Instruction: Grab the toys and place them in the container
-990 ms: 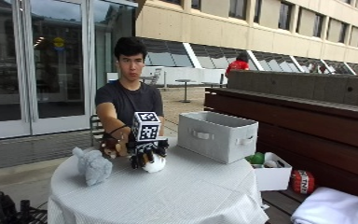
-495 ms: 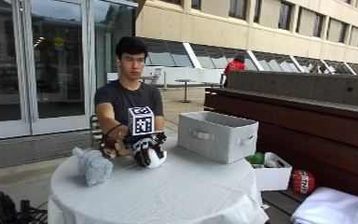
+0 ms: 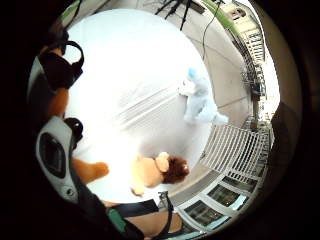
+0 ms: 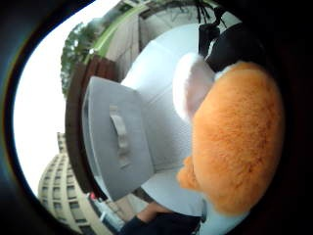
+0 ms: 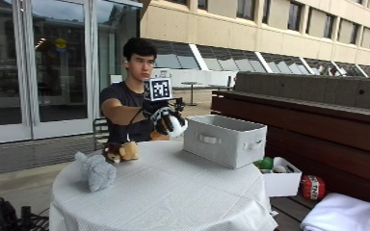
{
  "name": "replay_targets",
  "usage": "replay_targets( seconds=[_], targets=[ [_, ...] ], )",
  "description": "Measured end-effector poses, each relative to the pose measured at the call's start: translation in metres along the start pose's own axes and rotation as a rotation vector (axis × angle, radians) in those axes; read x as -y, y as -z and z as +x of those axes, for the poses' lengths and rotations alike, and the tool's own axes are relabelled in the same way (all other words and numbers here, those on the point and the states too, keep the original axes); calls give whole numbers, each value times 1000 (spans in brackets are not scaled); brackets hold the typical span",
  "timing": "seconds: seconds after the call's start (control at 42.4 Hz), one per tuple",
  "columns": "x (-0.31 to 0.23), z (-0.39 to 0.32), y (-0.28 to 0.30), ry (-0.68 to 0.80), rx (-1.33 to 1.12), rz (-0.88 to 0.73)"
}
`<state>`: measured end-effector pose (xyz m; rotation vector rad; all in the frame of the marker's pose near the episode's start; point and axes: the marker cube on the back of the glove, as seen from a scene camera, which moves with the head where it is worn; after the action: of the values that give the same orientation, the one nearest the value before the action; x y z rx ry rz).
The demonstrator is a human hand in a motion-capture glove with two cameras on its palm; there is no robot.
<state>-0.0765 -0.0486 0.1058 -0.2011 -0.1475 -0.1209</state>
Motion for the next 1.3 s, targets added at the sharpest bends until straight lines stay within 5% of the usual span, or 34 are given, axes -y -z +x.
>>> replay_targets(
  seconds=[0.236,0.471,0.684,0.943,1.155,1.297],
  targets=[
    [0,-79,119,149,14,136],
    [-37,-192,167,264,-17,208],
    [-57,-265,157,382,-37,198],
    [6,-274,111,512,-128,216],
    [-14,-275,86,696,-132,-129],
    [-69,-257,107,474,-228,17]
  ],
)
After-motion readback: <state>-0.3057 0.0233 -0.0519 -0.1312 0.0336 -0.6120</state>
